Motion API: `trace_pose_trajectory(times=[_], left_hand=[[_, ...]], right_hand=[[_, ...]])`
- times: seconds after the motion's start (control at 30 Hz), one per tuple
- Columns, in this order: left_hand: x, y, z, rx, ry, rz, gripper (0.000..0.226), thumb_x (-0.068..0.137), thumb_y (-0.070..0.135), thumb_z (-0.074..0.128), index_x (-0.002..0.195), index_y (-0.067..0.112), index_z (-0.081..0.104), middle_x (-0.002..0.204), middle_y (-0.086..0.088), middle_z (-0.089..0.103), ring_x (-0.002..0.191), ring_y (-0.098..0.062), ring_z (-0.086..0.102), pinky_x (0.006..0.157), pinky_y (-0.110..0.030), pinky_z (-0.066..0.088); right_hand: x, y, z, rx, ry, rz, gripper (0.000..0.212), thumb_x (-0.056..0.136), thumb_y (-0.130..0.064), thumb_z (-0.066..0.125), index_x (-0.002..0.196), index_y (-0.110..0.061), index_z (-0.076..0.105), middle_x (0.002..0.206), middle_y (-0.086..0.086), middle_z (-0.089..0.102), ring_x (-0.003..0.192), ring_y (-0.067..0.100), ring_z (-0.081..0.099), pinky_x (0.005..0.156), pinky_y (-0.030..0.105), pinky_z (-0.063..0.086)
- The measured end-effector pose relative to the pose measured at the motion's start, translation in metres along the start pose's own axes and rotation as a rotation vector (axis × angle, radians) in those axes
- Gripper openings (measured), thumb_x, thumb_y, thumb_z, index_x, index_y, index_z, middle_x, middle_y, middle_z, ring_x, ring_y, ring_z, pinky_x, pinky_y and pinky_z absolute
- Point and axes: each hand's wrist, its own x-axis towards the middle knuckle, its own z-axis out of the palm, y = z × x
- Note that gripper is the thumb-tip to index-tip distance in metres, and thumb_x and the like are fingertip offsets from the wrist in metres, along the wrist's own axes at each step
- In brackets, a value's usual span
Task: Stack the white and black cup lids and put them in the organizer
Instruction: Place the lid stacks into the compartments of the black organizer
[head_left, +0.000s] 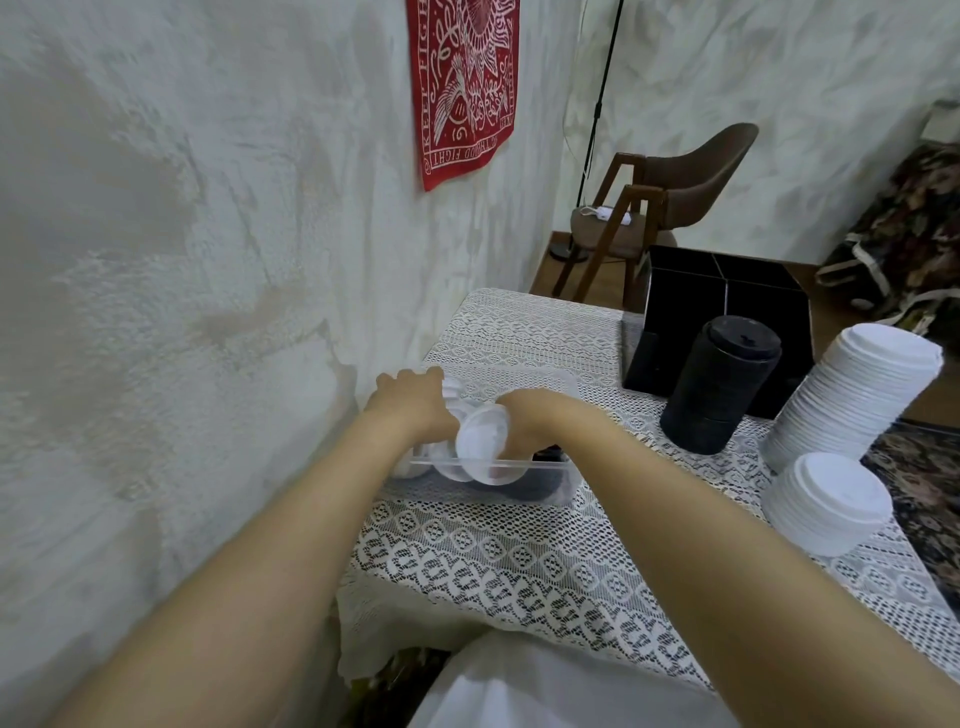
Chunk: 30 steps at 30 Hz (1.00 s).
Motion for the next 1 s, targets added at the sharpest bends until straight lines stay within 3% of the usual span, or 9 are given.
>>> trace_pose_trajectory(times=[0.1,0.2,0.33,0.43,0.57,0.67,0.73,0.87,1.0], left_hand=[[0.0,-0.005,0.004,-0.14,-0.069,0.043,0.036,0.086,0.042,0.063,0.107,0.013,0.056,0.096,-0.003,0.061,0.078,-0.018,0.056,0.063,-0.027,0.04],[-0.003,-0.004,0.003,-0.161,-0.059,0.043,0.036,0.083,0.039,0.067,0.109,0.015,0.058,0.102,-0.004,0.062,0.084,-0.02,0.054,0.068,-0.027,0.039],[-0.001,-0.003,0.001,-0.172,-0.093,0.023,0.046,0.076,0.028,0.075,0.118,0.016,0.061,0.114,-0.004,0.063,0.092,-0.02,0.053,0.075,-0.026,0.041],[0.0,-0.001,0.003,-0.203,-0.062,0.015,0.033,0.074,0.024,0.076,0.104,0.015,0.067,0.098,-0.004,0.065,0.088,-0.022,0.056,0.07,-0.026,0.042],[-0.003,0.001,0.004,-0.299,0.003,-0.001,0.021,0.074,0.016,0.075,0.094,0.012,0.07,0.074,-0.003,0.059,0.068,-0.019,0.05,0.056,-0.025,0.034],[-0.003,0.0,0.006,-0.364,0.068,-0.013,0.009,0.072,0.014,0.075,0.076,0.014,0.067,0.06,-0.001,0.047,0.055,-0.018,0.039,0.052,-0.025,0.029],[0.001,-0.002,0.006,-0.46,0.136,-0.031,0.015,0.073,0.012,0.072,0.067,0.016,0.059,0.061,-0.005,0.041,0.056,-0.019,0.035,0.054,-0.026,0.032],[0.002,0.002,0.004,-0.607,0.216,-0.046,0.018,0.075,0.015,0.071,0.062,0.014,0.057,0.064,-0.007,0.037,0.059,-0.018,0.032,0.052,-0.028,0.028],[0.0,0.01,0.001,-0.808,0.276,-0.024,0.022,0.073,0.021,0.076,0.065,0.004,0.064,0.06,-0.007,0.04,0.056,-0.017,0.038,0.05,-0.03,0.036]], right_hand=[[-0.002,0.002,0.003,0.001,0.073,-0.01,0.043,0.073,-0.037,0.081,0.101,-0.02,0.053,0.083,-0.003,0.058,0.086,0.022,0.059,0.081,0.035,0.053],[-0.008,0.004,0.002,0.033,0.14,-0.028,0.039,0.073,-0.033,0.08,0.097,-0.021,0.053,0.08,-0.005,0.057,0.084,0.022,0.058,0.071,0.032,0.05],[-0.02,0.009,-0.001,0.168,0.213,-0.025,0.038,0.072,-0.023,0.081,0.103,-0.019,0.06,0.095,-0.001,0.064,0.087,0.022,0.058,0.068,0.029,0.044],[-0.027,0.011,-0.001,0.255,0.251,-0.03,0.039,0.072,-0.022,0.083,0.105,-0.014,0.063,0.094,0.001,0.064,0.085,0.022,0.057,0.067,0.028,0.042],[-0.033,0.011,-0.002,0.338,0.293,-0.024,0.037,0.074,-0.019,0.081,0.106,-0.013,0.063,0.093,0.001,0.064,0.085,0.022,0.058,0.069,0.029,0.044],[-0.036,0.013,-0.001,0.401,0.343,-0.016,0.035,0.074,-0.018,0.08,0.105,-0.013,0.064,0.098,0.005,0.067,0.089,0.025,0.061,0.072,0.033,0.049],[-0.039,0.015,-0.002,0.487,0.386,-0.011,0.03,0.075,-0.016,0.078,0.101,-0.013,0.065,0.097,0.007,0.068,0.084,0.025,0.063,0.074,0.037,0.053],[-0.045,0.021,-0.004,0.615,0.433,-0.011,0.025,0.076,-0.014,0.077,0.098,-0.016,0.065,0.095,0.006,0.066,0.083,0.027,0.064,0.08,0.048,0.057],[-0.055,0.027,-0.006,0.688,0.508,-0.029,0.023,0.077,-0.013,0.076,0.096,-0.016,0.063,0.093,0.006,0.064,0.087,0.033,0.065,0.078,0.053,0.057]])
